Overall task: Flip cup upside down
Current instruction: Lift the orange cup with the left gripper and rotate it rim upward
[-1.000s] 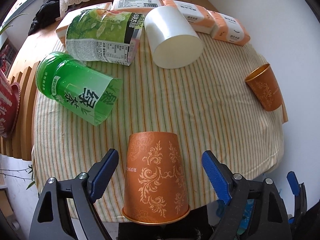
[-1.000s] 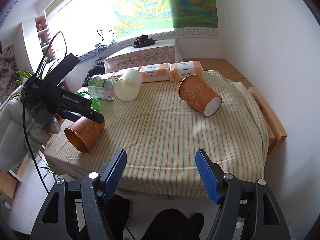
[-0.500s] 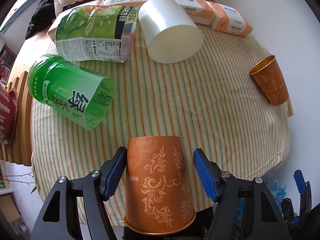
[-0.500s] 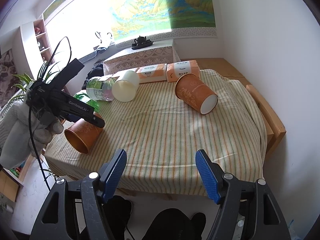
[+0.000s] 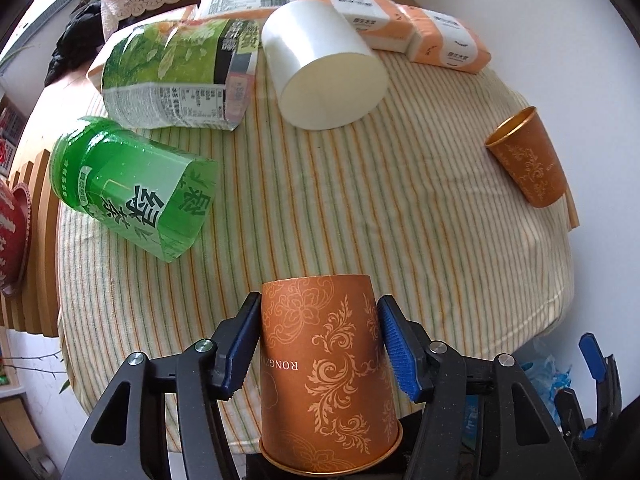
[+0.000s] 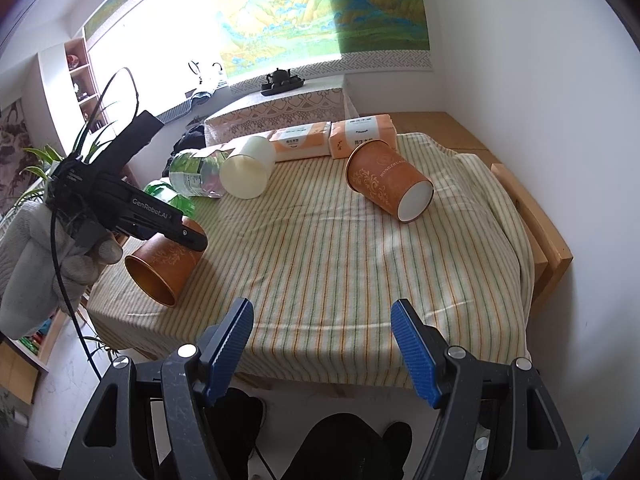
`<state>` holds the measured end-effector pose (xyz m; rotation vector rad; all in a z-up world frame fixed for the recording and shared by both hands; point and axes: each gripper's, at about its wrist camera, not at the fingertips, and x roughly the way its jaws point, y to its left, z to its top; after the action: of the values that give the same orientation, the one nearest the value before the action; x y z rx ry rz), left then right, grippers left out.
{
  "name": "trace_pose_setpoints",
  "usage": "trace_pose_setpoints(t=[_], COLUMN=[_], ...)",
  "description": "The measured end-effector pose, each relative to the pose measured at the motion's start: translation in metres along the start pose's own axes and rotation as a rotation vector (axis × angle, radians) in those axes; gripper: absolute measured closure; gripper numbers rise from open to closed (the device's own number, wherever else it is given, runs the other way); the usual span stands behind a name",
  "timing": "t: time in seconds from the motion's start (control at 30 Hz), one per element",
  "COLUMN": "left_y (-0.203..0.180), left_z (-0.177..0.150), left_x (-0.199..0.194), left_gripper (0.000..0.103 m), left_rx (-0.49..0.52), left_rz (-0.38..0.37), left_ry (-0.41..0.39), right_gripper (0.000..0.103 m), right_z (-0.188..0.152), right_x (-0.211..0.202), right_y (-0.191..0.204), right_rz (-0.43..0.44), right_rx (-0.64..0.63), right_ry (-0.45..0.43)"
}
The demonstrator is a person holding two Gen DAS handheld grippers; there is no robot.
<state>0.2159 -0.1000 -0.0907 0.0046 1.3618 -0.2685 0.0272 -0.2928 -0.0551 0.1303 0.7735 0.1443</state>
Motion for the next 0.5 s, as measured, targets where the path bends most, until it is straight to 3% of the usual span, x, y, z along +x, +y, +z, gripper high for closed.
trace_pose_setpoints(t=[0.1, 0.4, 0.5], left_y=[0.0, -0.005, -0.006], left_z=[-0.004, -0.026, -0.035], left_x=[-0.012, -0.045, -0.045], left_gripper=[0.041, 0.041, 0.041], left_rx=[0.008, 0.002, 0.005], left_rz=[-0.012, -0.084, -0.071], left_ry=[-0.032, -0.294, -0.355], right_gripper=[0.035, 0.035, 0.035], right_z=[0.0, -0.001, -0.002], right_x=[0.0, 0.0, 0.001], right_y=[0.0, 0.001, 0.0], right_rz=[0.001, -0.007, -0.01], right_rx=[0.002, 0.007, 0.011], right_ry=[-0.002, -0.008, -0.006])
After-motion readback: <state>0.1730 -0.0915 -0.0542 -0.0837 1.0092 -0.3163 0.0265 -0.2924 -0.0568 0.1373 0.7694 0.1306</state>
